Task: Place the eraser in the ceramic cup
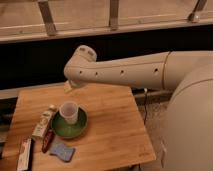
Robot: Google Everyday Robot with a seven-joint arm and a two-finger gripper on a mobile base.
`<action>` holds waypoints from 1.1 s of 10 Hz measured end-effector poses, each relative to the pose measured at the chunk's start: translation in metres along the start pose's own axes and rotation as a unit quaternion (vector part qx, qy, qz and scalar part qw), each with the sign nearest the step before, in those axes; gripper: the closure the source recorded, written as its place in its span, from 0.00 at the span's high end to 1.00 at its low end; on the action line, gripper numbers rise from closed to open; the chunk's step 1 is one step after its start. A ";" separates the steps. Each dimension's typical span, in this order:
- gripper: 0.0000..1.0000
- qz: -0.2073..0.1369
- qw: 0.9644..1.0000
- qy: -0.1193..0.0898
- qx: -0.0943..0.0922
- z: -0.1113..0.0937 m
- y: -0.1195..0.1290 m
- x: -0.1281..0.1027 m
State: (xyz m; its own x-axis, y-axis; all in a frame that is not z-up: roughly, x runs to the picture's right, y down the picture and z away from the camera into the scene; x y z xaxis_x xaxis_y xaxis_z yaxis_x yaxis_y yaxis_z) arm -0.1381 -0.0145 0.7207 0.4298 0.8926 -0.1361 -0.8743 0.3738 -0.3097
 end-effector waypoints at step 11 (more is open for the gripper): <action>0.76 -0.048 0.999 0.017 -0.018 0.003 0.046 0.014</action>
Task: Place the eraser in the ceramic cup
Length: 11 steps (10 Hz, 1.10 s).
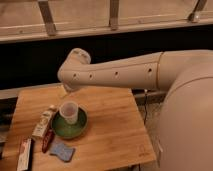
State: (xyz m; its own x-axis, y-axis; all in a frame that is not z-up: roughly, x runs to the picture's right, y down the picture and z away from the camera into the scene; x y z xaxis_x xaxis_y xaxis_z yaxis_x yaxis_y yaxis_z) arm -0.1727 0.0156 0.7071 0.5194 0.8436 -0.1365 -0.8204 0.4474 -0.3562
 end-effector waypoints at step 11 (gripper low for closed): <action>0.76 -0.071 0.993 0.017 -0.092 0.019 0.143 0.002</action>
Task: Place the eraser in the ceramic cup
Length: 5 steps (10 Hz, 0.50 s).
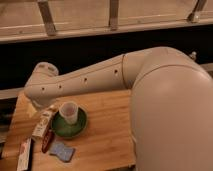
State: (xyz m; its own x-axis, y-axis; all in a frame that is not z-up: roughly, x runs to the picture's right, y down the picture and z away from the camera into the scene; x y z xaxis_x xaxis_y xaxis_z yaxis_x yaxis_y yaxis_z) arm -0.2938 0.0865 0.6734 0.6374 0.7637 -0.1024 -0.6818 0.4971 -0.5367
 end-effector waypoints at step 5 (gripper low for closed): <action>0.76 -0.021 1.000 0.015 -0.002 0.008 0.009 -0.002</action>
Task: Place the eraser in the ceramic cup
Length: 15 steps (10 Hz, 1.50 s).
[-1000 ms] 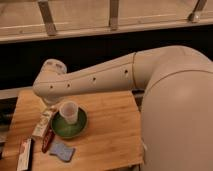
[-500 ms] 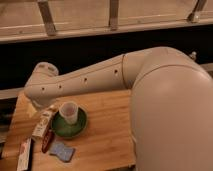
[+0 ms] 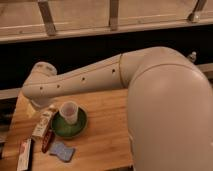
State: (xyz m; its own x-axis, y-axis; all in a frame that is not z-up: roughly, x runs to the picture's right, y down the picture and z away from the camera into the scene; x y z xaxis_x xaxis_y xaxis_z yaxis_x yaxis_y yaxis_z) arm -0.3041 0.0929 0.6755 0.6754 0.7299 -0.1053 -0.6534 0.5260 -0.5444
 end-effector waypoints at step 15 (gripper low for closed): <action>0.76 -0.067 0.989 0.113 -0.063 0.098 0.143 0.023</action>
State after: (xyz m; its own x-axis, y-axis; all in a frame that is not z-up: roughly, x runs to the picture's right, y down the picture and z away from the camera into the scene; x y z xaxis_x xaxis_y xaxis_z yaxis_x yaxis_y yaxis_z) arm -0.4156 0.2275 0.6772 0.8213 0.5342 -0.2003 -0.5150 0.5430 -0.6633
